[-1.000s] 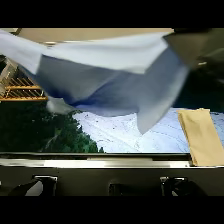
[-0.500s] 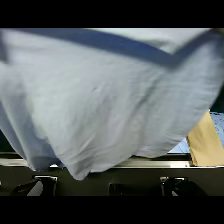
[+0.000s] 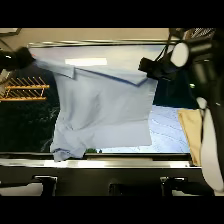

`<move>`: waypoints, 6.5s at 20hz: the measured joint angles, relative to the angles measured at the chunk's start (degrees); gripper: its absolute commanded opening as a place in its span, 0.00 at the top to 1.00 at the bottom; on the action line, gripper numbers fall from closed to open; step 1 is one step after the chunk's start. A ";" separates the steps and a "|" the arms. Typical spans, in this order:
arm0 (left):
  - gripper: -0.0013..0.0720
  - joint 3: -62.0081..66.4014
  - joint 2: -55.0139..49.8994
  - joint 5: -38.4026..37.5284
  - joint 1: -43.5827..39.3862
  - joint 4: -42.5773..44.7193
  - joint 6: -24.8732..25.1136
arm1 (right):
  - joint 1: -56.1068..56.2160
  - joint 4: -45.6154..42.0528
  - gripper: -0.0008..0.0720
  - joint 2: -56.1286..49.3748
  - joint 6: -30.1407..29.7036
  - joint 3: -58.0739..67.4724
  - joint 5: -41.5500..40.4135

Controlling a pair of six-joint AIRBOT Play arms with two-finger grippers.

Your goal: Fold the clothes and pants, and hang the long-sleeved shirts on hangers.

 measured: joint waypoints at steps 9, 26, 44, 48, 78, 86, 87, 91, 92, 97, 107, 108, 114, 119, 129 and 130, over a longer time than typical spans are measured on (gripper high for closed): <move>0.85 0.00 -23.04 2.56 -5.42 -3.80 1.36 | -9.73 21.22 0.80 -21.99 -5.01 -0.33 -12.02; 0.60 -18.56 -1.33 -14.88 13.05 -12.87 12.13 | -33.20 34.88 0.25 -2.89 -36.65 -24.94 12.68; 0.60 -46.31 14.14 -11.96 21.64 -13.60 15.78 | -36.65 37.33 0.25 4.85 -48.83 -58.93 1.33; 0.60 -46.45 14.19 -11.34 22.10 -13.60 16.15 | -36.68 40.09 0.52 4.92 -49.46 -62.86 -0.20; 0.95 -77.37 26.23 -3.80 26.60 -26.32 28.28 | -36.65 50.56 0.94 9.92 -55.17 -65.55 -1.25; 0.96 -56.54 27.32 -9.49 24.59 -31.63 27.78 | -27.26 55.52 0.94 19.43 -55.82 -54.93 -4.90; 0.96 -52.11 27.78 -10.25 24.22 -31.65 26.88 | -26.23 55.69 0.94 20.83 -54.88 -51.32 -5.81; 0.96 -31.98 30.84 -12.55 23.61 -29.68 20.37 | -24.41 53.88 0.94 27.67 -50.03 -34.91 -7.39; 0.96 -27.04 32.04 -12.92 23.50 -28.37 18.12 | -24.24 52.59 0.94 29.77 -48.54 -30.91 -7.19; 0.96 -9.44 40.09 -13.90 23.41 -17.73 4.76 | -23.85 43.71 0.94 42.49 -37.75 -13.90 -5.95; 0.96 -3.48 48.09 -16.57 23.39 -3.45 -6.43 | -23.80 26.47 0.94 46.40 -18.01 -4.79 -6.21; 0.96 -3.48 46.51 -17.68 23.39 -3.67 -5.31 | -23.80 25.90 0.94 44.02 -17.38 -4.70 -4.52; 0.96 -6.69 26.86 -19.67 17.16 -8.61 3.19 | -23.71 24.74 0.94 22.18 -18.16 -4.46 2.80; 0.96 -7.15 2.45 -8.31 7.48 -6.43 5.66 | -22.62 24.28 0.94 1.25 -22.14 -4.46 -1.14; 0.95 7.08 -22.95 1.84 1.92 -6.03 6.93 | -22.14 23.54 0.94 -14.05 -23.74 -4.37 -18.51; 0.95 7.50 -23.37 0.09 2.08 -6.01 7.02 | -22.14 23.37 0.94 -14.29 -23.80 -4.37 -17.86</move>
